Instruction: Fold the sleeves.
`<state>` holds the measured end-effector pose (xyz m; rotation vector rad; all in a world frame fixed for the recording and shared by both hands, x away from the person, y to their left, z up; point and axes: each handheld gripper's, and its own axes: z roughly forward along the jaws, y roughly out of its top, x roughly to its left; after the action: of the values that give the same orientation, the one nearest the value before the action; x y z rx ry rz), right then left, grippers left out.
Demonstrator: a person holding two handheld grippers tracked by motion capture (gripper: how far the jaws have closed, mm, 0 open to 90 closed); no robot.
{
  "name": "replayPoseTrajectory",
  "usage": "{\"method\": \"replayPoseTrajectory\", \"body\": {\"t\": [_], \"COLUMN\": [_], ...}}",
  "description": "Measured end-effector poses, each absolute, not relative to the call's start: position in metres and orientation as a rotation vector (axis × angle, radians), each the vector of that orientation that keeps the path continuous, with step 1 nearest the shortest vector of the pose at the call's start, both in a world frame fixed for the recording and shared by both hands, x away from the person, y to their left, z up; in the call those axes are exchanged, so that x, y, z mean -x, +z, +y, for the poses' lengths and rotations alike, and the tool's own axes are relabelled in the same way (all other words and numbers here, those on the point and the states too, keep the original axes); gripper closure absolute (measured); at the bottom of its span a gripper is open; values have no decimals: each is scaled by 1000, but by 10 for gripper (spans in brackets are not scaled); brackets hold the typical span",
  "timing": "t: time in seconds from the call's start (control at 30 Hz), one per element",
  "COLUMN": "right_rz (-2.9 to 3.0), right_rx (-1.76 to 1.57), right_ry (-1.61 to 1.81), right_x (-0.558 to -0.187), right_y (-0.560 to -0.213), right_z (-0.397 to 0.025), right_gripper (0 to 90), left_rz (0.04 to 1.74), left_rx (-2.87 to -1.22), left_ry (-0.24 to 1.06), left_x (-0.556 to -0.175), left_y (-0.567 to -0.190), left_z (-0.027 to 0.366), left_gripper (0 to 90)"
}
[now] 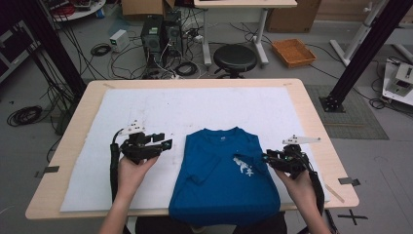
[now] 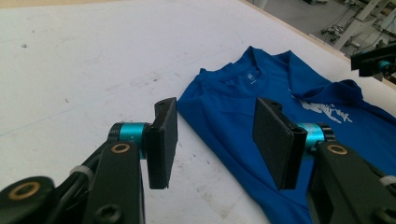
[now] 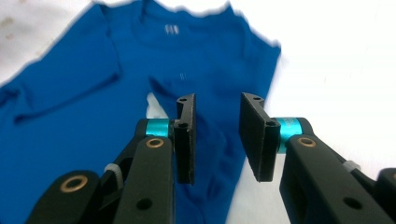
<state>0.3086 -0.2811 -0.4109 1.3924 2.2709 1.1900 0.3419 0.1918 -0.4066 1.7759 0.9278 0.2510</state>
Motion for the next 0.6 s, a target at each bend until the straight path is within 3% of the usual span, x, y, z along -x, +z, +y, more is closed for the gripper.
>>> {"method": "replayPoseTrajectory", "body": {"t": [0.1,0.17,0.2,0.27,0.47,0.6], "right_rz": [2313,2351,2396,2417,2557,2654], "right_rx": [-1407,-1404,-1358,-1328,-1139,-1062], "right_ry": [1221,1215,1201,1205,1197,1185], "right_x": [-308,-308,-307,-306,-298,-298], "right_y": [-420,-424,-427,-428,-424,-426], "right_z": [-282,-280,-276,-273,-259,-259], "right_gripper": [678,748,847,877,880,804], "left_rz": [925,926,928,930,931,926], "left_rx": [-1778,-1782,-1783,-1781,-1782,-1786], "left_ry": [251,250,250,249,245,244], "left_x": [-342,-342,-342,-343,-343,-342], "left_y": [-407,-407,-408,-408,-408,-408], "left_z": [190,190,190,190,191,189], "left_gripper": [501,501,501,499,499,499]}}
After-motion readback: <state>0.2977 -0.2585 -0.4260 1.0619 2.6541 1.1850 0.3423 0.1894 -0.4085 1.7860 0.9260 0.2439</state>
